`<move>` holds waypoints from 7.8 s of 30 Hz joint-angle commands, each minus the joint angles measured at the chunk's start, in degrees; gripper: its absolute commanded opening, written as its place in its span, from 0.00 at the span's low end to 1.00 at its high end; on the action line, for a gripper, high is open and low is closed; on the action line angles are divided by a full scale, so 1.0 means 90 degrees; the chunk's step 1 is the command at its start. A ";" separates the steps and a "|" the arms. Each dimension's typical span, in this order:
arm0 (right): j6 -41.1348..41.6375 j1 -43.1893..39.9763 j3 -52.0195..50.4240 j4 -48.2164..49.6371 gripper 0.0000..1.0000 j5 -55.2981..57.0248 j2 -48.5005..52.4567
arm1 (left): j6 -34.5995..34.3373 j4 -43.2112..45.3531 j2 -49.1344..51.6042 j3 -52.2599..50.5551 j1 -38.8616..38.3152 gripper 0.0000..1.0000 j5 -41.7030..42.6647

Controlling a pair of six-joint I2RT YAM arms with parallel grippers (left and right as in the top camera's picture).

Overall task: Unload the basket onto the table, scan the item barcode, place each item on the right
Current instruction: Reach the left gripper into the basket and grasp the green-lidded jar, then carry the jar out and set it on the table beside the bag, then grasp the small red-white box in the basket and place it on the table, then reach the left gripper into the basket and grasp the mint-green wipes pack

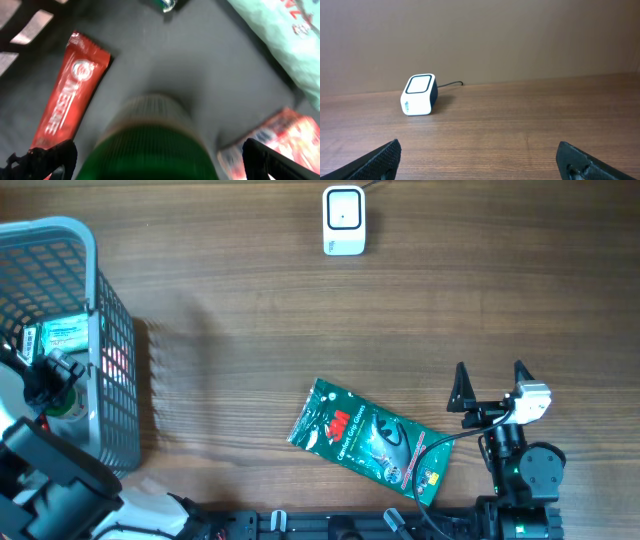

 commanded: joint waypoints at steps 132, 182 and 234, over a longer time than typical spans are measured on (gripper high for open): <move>0.0017 0.0019 -0.0005 0.0012 1.00 0.0063 -0.0041 | -0.6013 0.0789 0.1107 0.1127 -0.9498 0.04 -0.0661; 0.0022 0.0019 -0.0005 0.0012 1.00 0.0063 -0.0041 | -0.5523 -0.1838 0.2999 0.3541 -0.1491 0.90 -0.0614; 0.0019 0.0019 -0.0005 0.0012 1.00 0.0063 -0.0041 | -0.3002 -0.0345 0.0896 0.0947 -0.0726 1.00 -0.0831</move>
